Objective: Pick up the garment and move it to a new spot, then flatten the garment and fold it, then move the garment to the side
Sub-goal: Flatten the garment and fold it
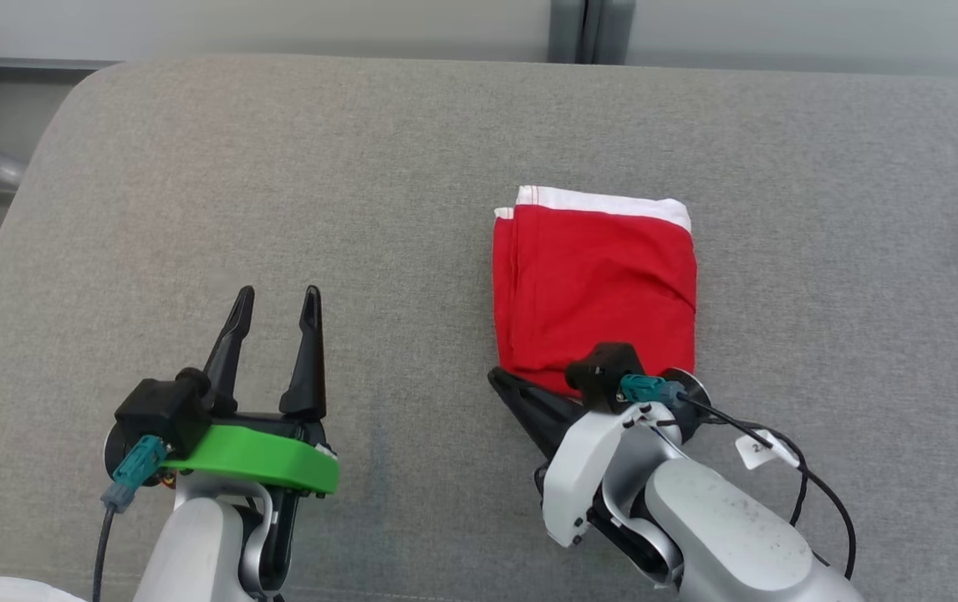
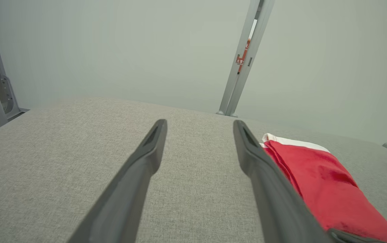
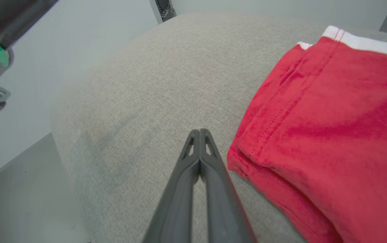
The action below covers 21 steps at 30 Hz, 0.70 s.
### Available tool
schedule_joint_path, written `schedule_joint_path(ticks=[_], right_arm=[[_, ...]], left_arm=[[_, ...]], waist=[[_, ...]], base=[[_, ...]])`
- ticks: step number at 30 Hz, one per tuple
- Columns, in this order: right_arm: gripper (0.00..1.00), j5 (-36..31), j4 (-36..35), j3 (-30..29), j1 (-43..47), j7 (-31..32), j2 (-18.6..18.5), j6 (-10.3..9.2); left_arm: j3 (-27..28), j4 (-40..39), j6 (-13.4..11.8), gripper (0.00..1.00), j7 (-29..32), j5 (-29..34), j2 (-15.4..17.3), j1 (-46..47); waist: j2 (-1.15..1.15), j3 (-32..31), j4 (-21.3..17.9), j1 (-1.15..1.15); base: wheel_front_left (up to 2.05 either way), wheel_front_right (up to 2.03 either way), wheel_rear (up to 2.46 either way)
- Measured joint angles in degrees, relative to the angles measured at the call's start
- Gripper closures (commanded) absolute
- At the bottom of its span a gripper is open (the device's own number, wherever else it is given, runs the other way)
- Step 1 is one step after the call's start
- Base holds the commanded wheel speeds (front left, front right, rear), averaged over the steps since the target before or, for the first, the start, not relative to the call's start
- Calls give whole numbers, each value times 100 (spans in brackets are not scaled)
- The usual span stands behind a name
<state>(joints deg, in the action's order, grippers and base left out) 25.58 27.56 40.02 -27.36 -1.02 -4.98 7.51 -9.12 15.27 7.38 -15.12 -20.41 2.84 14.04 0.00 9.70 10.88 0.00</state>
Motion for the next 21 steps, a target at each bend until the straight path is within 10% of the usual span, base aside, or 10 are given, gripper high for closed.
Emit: schedule_joint_path(ticks=[6,8,21], right_arm=[[100,137,-749,-720,338,-414,-81,0],[0,-32,-1032,-1212,554,-573,-151,0],[0,-854,-2000,-3696,1667,-654,-404,-2]], left_arm=[[129,23,1,0,0,43,-1,-159],[245,15,1,0,0,78,0,-227],[786,-92,1,0,0,179,-1,-690]], waist=[[0,-221,-232,0],[0,-295,-337,0],[0,-750,-958,0]], base=[[0,0,0],[0,0,0],[0,0,0]])
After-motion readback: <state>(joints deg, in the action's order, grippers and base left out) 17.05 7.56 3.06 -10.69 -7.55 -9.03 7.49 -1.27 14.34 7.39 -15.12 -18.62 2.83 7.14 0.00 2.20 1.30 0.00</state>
